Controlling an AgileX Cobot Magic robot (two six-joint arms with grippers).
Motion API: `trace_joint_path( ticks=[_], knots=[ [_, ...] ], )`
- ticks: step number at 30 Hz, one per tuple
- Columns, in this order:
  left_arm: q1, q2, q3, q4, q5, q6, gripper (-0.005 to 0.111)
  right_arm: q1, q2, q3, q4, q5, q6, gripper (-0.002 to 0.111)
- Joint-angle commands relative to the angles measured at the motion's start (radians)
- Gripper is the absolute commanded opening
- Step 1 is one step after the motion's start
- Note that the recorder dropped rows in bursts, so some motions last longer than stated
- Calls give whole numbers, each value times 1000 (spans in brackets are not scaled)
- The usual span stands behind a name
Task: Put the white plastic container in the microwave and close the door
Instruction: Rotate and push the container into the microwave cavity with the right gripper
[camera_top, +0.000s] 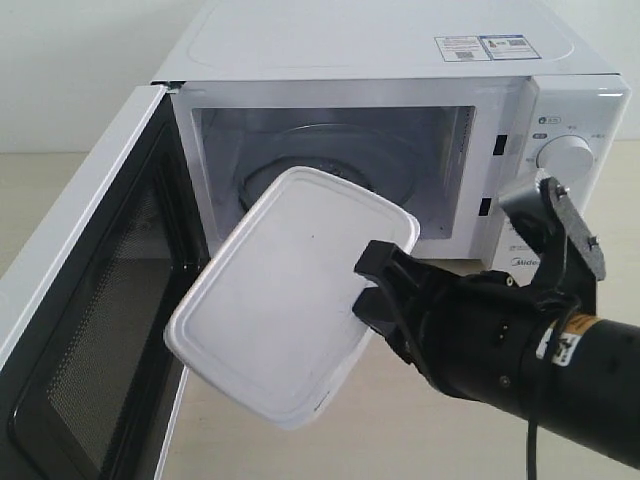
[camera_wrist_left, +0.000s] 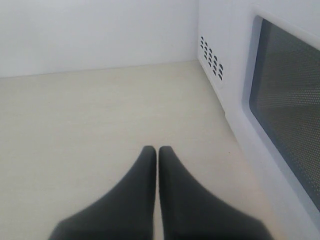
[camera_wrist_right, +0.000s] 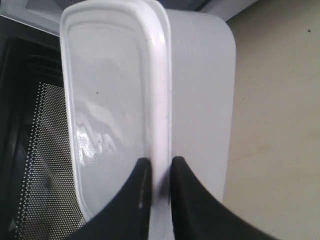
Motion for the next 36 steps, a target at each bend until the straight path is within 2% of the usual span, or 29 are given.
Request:
trace_joint_path(
  ticks=[1, 4, 10, 14, 21, 29, 36],
  knots=[
    [5, -4, 4, -12, -1, -8, 4, 2, 58, -5, -103, -92, 134, 0],
    [5, -4, 4, -12, -1, -8, 4, 2, 105, -2, -106, -151, 173, 0],
    [5, -4, 4, -12, -1, -8, 4, 0, 193, 66, -94, -400, 358, 0],
    [5, -4, 4, -12, -1, -8, 4, 0, 247, 70, -46, -477, 363, 0],
    [5, -4, 4, -12, -1, -8, 4, 0, 292, 66, 34, -548, 365, 0],
    [5, -4, 4, -12, -1, -8, 4, 0, 292, -18, 56, -501, 330, 0],
    [5, -4, 4, -12, -1, -8, 4, 0, 292, -37, 155, -511, 279, 0]
  ],
)
